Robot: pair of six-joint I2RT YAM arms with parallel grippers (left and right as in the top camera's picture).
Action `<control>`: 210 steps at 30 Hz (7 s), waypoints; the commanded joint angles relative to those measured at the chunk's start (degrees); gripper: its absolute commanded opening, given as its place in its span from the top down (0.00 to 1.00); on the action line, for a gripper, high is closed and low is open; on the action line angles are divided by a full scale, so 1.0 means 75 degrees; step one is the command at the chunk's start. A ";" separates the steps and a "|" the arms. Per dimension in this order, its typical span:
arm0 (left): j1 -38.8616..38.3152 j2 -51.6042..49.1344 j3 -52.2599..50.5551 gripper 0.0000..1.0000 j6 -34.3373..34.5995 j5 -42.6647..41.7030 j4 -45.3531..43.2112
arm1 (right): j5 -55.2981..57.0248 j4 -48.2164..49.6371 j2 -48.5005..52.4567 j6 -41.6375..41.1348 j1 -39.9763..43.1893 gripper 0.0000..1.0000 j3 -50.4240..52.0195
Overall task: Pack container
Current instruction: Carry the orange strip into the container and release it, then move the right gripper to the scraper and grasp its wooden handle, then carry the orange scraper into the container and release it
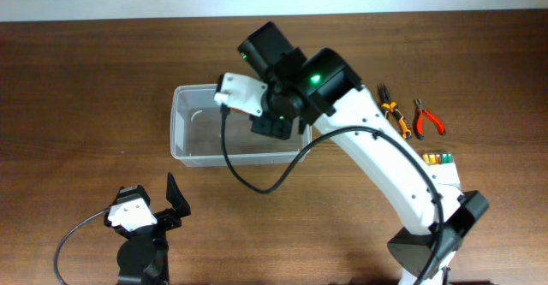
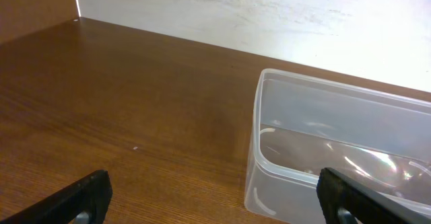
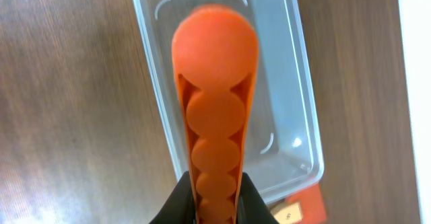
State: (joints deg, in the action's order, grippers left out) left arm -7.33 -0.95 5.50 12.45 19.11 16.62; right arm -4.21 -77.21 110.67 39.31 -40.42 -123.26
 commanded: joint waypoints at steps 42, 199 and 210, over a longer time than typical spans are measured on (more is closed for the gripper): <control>-0.0023 0.0029 -0.0023 0.01 -0.0067 0.0026 0.0012 | -0.0592 0.0615 0.3153 0.0090 0.0099 0.46 0.0050; -0.0023 0.0029 -0.0023 0.01 -0.0067 0.0026 0.0012 | -0.0358 0.1387 0.1282 0.0845 0.0341 0.96 0.1276; -0.0023 0.0029 -0.0023 0.01 -0.0067 0.0026 0.0012 | -0.0358 0.2034 0.2337 0.0606 0.0434 0.96 0.1276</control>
State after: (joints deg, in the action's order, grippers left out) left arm -7.33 -0.95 5.50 12.45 19.11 16.60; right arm -6.09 -62.52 126.52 44.73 -37.85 -113.36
